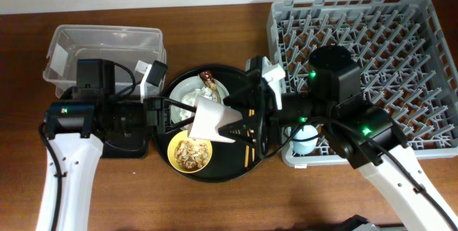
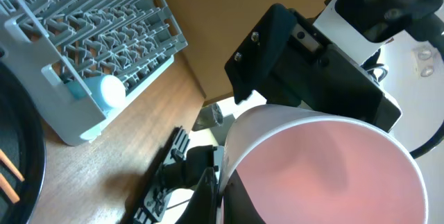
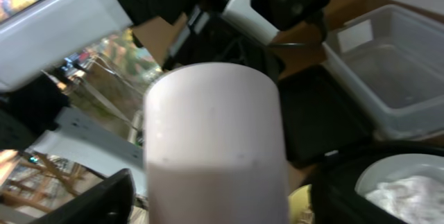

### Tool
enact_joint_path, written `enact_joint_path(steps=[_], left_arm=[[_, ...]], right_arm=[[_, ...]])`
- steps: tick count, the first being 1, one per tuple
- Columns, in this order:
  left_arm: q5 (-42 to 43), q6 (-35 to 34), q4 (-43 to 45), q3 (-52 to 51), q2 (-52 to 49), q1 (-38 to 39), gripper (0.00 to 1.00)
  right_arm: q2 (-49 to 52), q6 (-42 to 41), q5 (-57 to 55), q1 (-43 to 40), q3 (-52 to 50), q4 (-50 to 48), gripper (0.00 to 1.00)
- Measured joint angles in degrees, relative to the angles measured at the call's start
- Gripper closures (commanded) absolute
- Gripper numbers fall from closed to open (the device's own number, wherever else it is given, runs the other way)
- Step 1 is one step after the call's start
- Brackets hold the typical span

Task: Sort waste into correct bins and load items into the dishwasher rack
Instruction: 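Hand the pink cup from the left gripper to the right gripper, then place the pink cup into the dish rack with the right gripper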

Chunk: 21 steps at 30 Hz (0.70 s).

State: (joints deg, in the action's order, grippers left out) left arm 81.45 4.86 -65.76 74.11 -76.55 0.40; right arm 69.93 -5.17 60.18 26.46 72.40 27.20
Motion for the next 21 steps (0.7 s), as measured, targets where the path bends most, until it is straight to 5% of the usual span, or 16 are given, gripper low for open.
enact_joint_path(steps=[4, 8, 12, 15, 18, 21], left_arm=[[2.19, 0.11, 1.01, 0.00, 0.00, 0.04, 1.00], [4.66, 0.15, 2.58, -0.02, 0.00, 0.04, 0.97], [3.23, 1.18, 2.95, 0.00, 0.02, 0.00, 0.01], [-13.57, -1.55, 2.45, -0.02, 0.00, 0.04, 0.01], [-28.92, -6.43, 2.10, -0.07, -0.07, 0.04, 0.01], [-32.00, -7.50, 2.12, -0.07, -0.04, 0.04, 0.01]], right_arm=[[0.09, -0.44, 0.81, 0.94, 0.00, -0.28, 0.18], [0.63, -0.59, 1.90, 1.53, 0.00, 0.09, 0.49], [0.61, -1.03, 1.95, 1.05, 0.00, 0.83, 0.52], [-4.83, -1.27, -6.69, -7.78, -0.37, 13.11, 0.53], [-12.04, -11.10, -41.20, -21.77, 0.46, 40.59, 0.55], [-6.82, -15.91, -56.02, -30.56, -0.63, 48.98, 0.55]])
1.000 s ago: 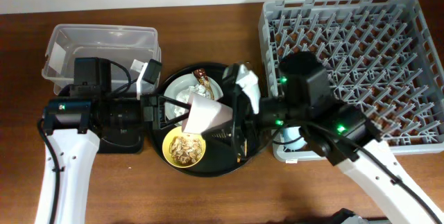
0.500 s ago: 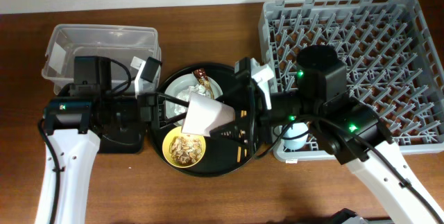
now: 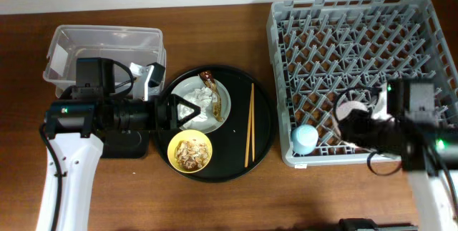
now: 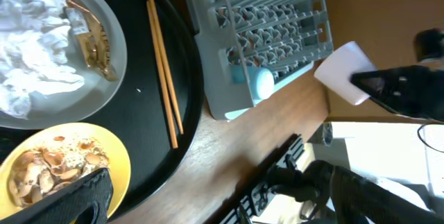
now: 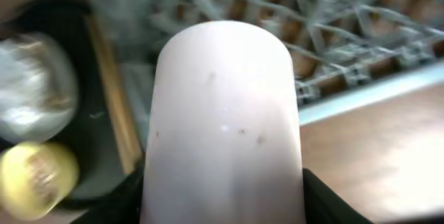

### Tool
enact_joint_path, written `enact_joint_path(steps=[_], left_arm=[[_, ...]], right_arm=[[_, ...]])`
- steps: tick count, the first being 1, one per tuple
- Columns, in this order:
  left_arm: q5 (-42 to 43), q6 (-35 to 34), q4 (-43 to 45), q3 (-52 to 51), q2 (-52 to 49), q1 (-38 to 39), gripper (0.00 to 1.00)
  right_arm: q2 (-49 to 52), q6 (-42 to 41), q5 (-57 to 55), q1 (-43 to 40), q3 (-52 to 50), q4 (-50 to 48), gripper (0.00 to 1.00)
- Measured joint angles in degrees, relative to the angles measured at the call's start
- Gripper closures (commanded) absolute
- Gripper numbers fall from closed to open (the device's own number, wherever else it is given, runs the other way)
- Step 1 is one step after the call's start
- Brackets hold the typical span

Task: Sort waste into correct bins and load items into the dishwasher rack
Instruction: 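Place the pink cup into the dish rack with the right gripper, then grasp the yellow bowl with the left gripper and tip scraps onto black tray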

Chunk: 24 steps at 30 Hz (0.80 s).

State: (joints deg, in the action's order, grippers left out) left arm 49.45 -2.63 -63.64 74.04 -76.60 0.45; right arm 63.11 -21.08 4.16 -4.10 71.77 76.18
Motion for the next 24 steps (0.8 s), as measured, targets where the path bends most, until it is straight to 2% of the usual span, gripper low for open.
enact_joint_path(steps=[3, 6, 8, 9, 10, 11, 13, 15, 17, 20, 21, 22, 23, 24], left_arm=[[-0.79, -0.07, -0.31, 0.00, 0.00, 0.00, 0.01], [-1.11, -0.22, -0.61, 0.00, 0.00, 0.00, 0.01], [-1.42, -0.22, -1.55, 0.00, 0.00, 0.00, 0.01], [-1.53, -0.22, -1.53, 0.00, 0.00, 0.00, 0.01], [-1.97, -0.24, -1.64, 0.00, 0.00, 0.00, 0.01], [-2.21, -0.22, -1.70, 0.00, 0.00, 0.00, 0.01], [-2.43, -0.22, -1.75, 0.00, 0.00, 0.00, 0.01], [-2.60, -0.22, -2.36, 0.00, 0.00, 0.00, 0.01], [-3.93, -0.22, -2.69, 0.00, 0.00, 0.00, 0.01], [-6.73, -0.28, -2.80, 0.00, 0.00, 0.00, 0.06], [-8.70, -0.46, -3.04, 0.00, 0.26, 0.02, 0.16], [-12.72, -2.01, -5.31, 0.07, 1.01, 0.02, 0.19], [-16.65, -3.74, -7.65, 0.04, 1.77, 0.39, 0.28], [-20.41, -4.74, -8.41, -0.33, 2.25, 2.64, 0.28]], right_arm=[[12.79, 0.48, -4.42, -1.73, -0.59, 1.66, 0.55], [21.99, 0.98, -6.32, -3.85, -0.66, -1.97, 0.55], [23.98, 1.51, -5.62, -6.14, -0.61, -2.84, 0.54], [24.90, 2.62, -4.52, -6.54, -0.63, -3.10, 0.45], [27.23, 3.82, -3.17, -6.75, -0.68, -3.23, 0.30], [29.55, 4.72, -2.21, -6.75, -0.70, -3.63, 0.21], [30.45, 5.27, -1.38, -6.75, -0.68, -4.94, 0.16], [30.21, 5.46, -1.05, -6.75, 0.66, -2.80, 0.14], [22.95, 5.49, 0.33, -5.81, 4.74, -0.94, 0.12], [1.49, 7.89, 6.80, 2.54, 7.02, -6.03, 0.08], [-3.74, 9.01, 8.24, 6.82, 7.21, -6.78, 0.08], [-6.64, 9.51, 9.31, 11.26, 7.21, -7.06, 0.08], [-7.28, 9.60, 9.35, 15.87, 7.19, -7.10, 0.08], [-6.99, 9.57, 9.99, 18.88, 7.19, -7.13, 0.08]])
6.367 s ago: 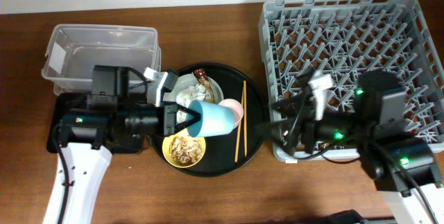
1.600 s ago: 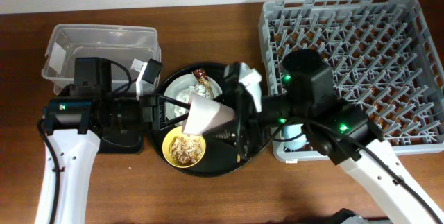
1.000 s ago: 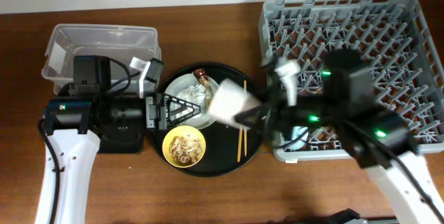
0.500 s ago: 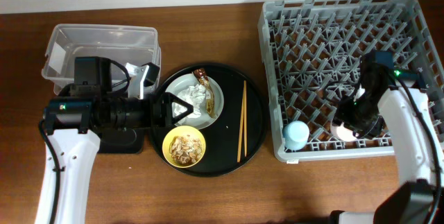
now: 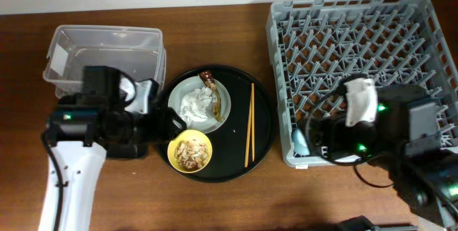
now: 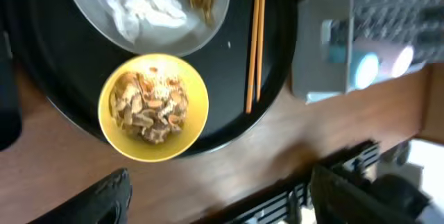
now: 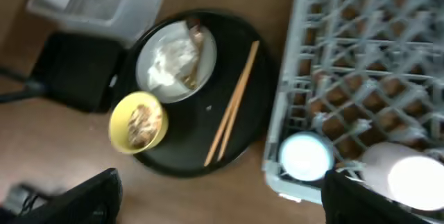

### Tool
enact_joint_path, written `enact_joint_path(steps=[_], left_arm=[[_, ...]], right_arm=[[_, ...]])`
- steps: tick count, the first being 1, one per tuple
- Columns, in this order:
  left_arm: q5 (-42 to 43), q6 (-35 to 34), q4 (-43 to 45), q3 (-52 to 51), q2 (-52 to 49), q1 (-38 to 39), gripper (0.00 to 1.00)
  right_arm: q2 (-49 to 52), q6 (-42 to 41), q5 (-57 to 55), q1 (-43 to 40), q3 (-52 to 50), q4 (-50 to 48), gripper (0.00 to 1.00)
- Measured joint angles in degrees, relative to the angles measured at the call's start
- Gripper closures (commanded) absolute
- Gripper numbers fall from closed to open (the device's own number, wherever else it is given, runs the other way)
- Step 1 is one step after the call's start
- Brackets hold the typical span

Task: Sort waste into correct bins and load items into the dishwasher rack
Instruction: 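Grasp the yellow bowl with the left gripper and tip scraps onto black tray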

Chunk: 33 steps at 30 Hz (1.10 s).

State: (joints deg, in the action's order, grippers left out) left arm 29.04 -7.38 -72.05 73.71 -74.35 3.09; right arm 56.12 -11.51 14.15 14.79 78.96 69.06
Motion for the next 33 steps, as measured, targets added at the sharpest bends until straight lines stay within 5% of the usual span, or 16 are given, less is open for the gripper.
enact_joint_path(steps=[4, 7, 12, 13, 17, 21, 24, 27, 29, 33], left_arm=[[-12.83, -7.08, 1.29, -2.25, 0.07, 11.63, 0.45], [-22.67, -15.39, 13.14, -12.22, -0.59, 24.94, 0.55], [-28.20, -21.18, 29.46, -18.16, -18.99, 33.03, 0.86], [-28.50, -21.33, 30.38, -18.25, -20.96, 33.29, 1.00], [-31.08, -21.86, 29.94, -17.33, -22.95, 33.75, 1.00], [-30.64, -22.23, 13.86, -9.35, -21.07, 30.60, 1.00], [-22.58, -16.52, 12.79, -6.88, -10.88, 14.25, 1.00], [0.24, -1.09, 14.58, -6.73, -10.99, -8.90, 1.00], [16.28, 10.32, 14.84, -6.62, -16.70, -22.36, 1.00], [46.01, 27.19, 15.08, -6.62, -32.41, -34.10, 1.00]], right_arm=[[4.92, -0.50, 0.35, 4.52, 0.00, -0.17, 0.05], [7.13, -2.23, 0.37, 4.55, -0.04, -0.22, 0.01], [10.80, -2.29, 0.55, 4.70, -0.11, 1.64, 0.01], [11.04, -2.27, 0.55, 4.70, -0.11, 1.57, 0.01], [11.04, -2.27, 0.55, 4.70, -0.11, 1.55, 0.01], [11.02, -2.29, 0.55, 4.70, -0.11, 1.60, 0.02], [11.04, -2.27, 0.52, 4.72, -0.11, 1.57, 0.01], [11.04, -2.29, 0.55, 4.72, -0.11, 1.68, 0.01], [11.04, -2.25, 0.55, 4.72, -0.11, 1.68, 0.01], [11.04, -2.27, 0.55, 4.72, -0.11, 1.81, 0.01]])
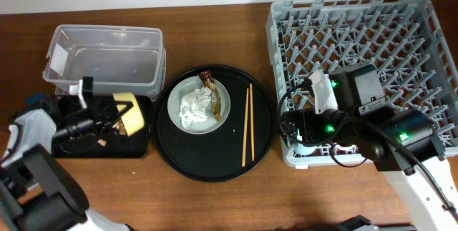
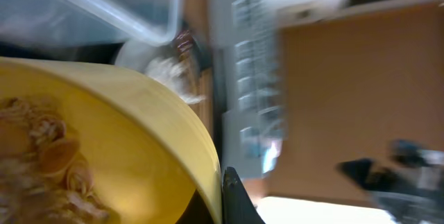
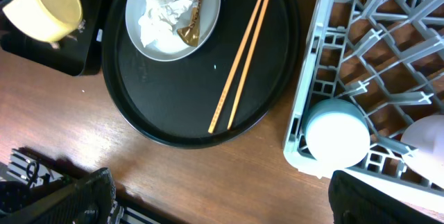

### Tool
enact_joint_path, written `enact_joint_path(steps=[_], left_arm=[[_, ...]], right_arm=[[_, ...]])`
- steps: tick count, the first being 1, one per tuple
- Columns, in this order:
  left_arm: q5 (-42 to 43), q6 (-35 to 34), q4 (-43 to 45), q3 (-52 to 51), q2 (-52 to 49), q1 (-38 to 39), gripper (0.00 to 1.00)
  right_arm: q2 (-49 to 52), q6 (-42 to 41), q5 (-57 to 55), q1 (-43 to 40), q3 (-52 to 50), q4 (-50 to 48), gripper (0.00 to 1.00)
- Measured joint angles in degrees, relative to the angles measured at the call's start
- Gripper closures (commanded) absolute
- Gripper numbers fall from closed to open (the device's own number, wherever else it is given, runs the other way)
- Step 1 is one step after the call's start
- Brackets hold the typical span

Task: Sort waste into correct bins and load items into the dishwasher rack
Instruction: 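Grasp the yellow bowl with the left gripper and tip scraps onto black tray, then set the empty yellow bowl back on the round tray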

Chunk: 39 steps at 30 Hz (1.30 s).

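Note:
A yellow bowl (image 1: pixel 129 112) holding food scraps (image 2: pixel 48 158) is tilted over the black bin (image 1: pixel 79 144) at the left, and my left gripper (image 1: pixel 114 120) is shut on its rim (image 2: pixel 187 141). The black tray (image 1: pixel 215 161) carries a white plate (image 1: pixel 218 109) with crumpled tissue (image 3: pixel 166 5) and a brown wrapper, plus a pair of chopsticks (image 1: pixel 247 124). In the grey dish rack (image 1: pixel 358 23) sit a blue cup (image 3: pixel 338 137) and a pink cup (image 3: pixel 427 144) at the front edge. My right gripper (image 3: pixel 220 179) hangs open above the rack's front left corner.
A clear plastic bin (image 1: pixel 104 59) stands behind the black bin at the far left. The brown table (image 1: pixel 236 202) shows in front of the tray and rack. The right arm's body covers part of the rack's front rows.
The yellow bowl stood on the tray under my open left gripper. Now the left gripper is shut on it and holds it tilted over the black bin. The right gripper is still open by the rack.
First the pink cup hung above the tray between both grippers. Then my right gripper held it over the rack's front while the left stood open. Then the cup sat in the rack beside the blue one, both grippers open. Now the left holds the bowl over the black bin.

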State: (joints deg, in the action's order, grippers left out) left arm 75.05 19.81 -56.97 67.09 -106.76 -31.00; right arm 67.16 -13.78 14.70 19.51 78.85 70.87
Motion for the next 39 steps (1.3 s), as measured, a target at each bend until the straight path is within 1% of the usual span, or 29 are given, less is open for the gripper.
enact_joint_path(steps=[2, 4, 8, 9, 10, 11, 13, 14, 16, 17, 18, 19, 20, 22, 23, 24, 25, 26, 27, 28, 30, 31, 32, 33, 35, 36, 37, 38, 39], left_arm=[[8.15, 2.78, 0.66, 0.00, -4.52, -0.57, 1.00], [11.89, 3.78, 0.61, 0.00, -4.63, -0.57, 1.00], [13.33, 4.83, -1.49, 0.00, -4.63, -0.57, 1.00], [13.03, 7.56, -3.78, 0.00, -4.44, -0.57, 1.00], [10.78, 9.42, -2.51, 0.00, -3.85, -0.59, 1.00], [9.33, 9.84, -4.37, 0.11, -3.72, -0.63, 1.00], [4.33, 13.31, -9.40, 0.20, -2.36, -0.63, 1.00], [2.21, 14.08, -10.36, 0.22, -0.98, -0.61, 1.00], [-3.23, 14.93, -10.95, 0.42, 5.49, 0.81, 1.00], [-6.64, 12.28, -3.98, 0.59, 9.60, 1.49, 1.00], [-7.54, 9.16, -0.83, 1.33, 11.89, 1.64, 1.00], [-7.39, 4.26, 0.26, 1.90, 14.21, 1.68, 1.00], [-8.22, 1.66, -0.13, 1.90, 14.51, 2.21, 1.00], [-26.05, -8.85, -2.08, 1.90, 19.87, 8.94, 1.00], [-35.17, -14.23, -3.23, 1.95, 23.96, 15.50, 1.00], [-41.88, -18.58, -4.31, 2.03, 26.73, 22.69, 1.00], [-50.99, -25.33, -3.82, 1.90, 27.17, 35.01, 1.00], [-57.37, -29.83, -1.57, 0.46, 26.84, 41.35, 1.00], [-64.17, -36.30, 1.29, -2.32, 25.07, 52.52, 1.00], [-68.91, -41.70, 3.61, -5.70, 22.08, 61.00, 1.00], [-72.85, -46.16, 8.39, -7.15, 17.73, 66.79, 1.00], [-74.05, -47.60, 8.83, -7.32, 14.78, 70.23, 0.94], [-74.49, -48.24, 9.20, -7.50, 12.70, 72.30, 0.75], [-74.71, -48.70, 9.55, -7.65, 11.52, 73.46, 0.25], [-75.34, -51.01, 7.21, -7.37, 11.06, 73.90, 0.16], [-75.80, -51.58, 4.11, -6.03, 10.82, 73.44, 0.13], [-77.00, -51.71, 2.25, -3.19, 10.71, 72.19, 0.13], [-79.65, -50.86, 3.06, 1.88, 10.73, 69.31, 0.13], [-82.71, -48.63, 7.30, 4.63, 10.86, 66.25, 0.13]], right_arm=[[0.00, -0.04, 0.00, 0.00, 0.00, 0.00, 0.01], [0.00, -0.13, 0.00, 0.00, 0.00, 0.04, 0.01], [0.00, -0.22, 0.00, 0.00, 0.00, 0.22, 0.01], [0.00, -0.20, -0.02, 0.00, 0.00, 0.22, 0.01], [0.00, -0.17, -0.02, 0.00, 0.00, 0.22, 0.01], [0.00, -0.20, 0.00, -0.02, 0.00, 0.22, 0.01], [0.00, -0.22, 0.00, 0.00, 0.00, 0.26, 0.01], [0.00, -0.22, -0.02, 0.00, 0.00, 0.22, 0.01], [0.00, -0.20, 0.00, 0.00, 0.00, 0.24, 0.01], [0.00, -0.17, 0.00, 0.00, 0.02, 0.31, 0.01], [0.00, -0.17, 0.00, -0.02, 0.00, 0.28, 0.01], [0.00, -0.20, 0.00, 0.00, 0.00, 0.37, 0.01], [0.00, -0.20, 0.00, 0.00, 0.00, 0.68, 0.01], [0.02, -0.15, 0.00, -0.02, 0.00, 0.63, 0.01], [0.04, -0.17, 0.02, -0.02, 0.00, 0.66, 0.01], [0.02, -0.20, -0.02, 0.00, 0.00, 0.68, 0.01], [0.04, -0.17, -0.02, -0.02, 0.00, 0.63, 0.01], [0.04, -0.20, -0.02, -0.02, 0.00, 0.66, 0.01], [0.04, -0.20, -0.02, 0.04, 0.00, 0.79, 0.01], [0.04, -0.17, 0.00, 0.04, 0.00, 0.72, 0.01], [0.04, -0.22, 0.00, 0.04, 0.00, 0.72, 0.01], [0.02, -0.22, -0.02, 0.04, 0.00, 0.74, 0.01], [0.04, -0.20, 0.00, 0.04, 0.00, 0.70, 0.01], [0.04, -0.20, 0.00, 0.04, 0.00, 0.72, 0.01], [0.04, -0.20, -0.15, 0.04, 0.00, 0.68, 0.01], [0.04, -0.22, -0.28, 0.04, 0.00, 0.68, 0.01], [0.04, -0.17, -0.42, 0.04, 0.00, 0.76, 0.01], [0.04, -0.22, -0.48, 0.04, 0.00, 0.72, 0.01], [0.04, -0.20, -0.48, 0.04, 0.00, 0.74, 0.01]])
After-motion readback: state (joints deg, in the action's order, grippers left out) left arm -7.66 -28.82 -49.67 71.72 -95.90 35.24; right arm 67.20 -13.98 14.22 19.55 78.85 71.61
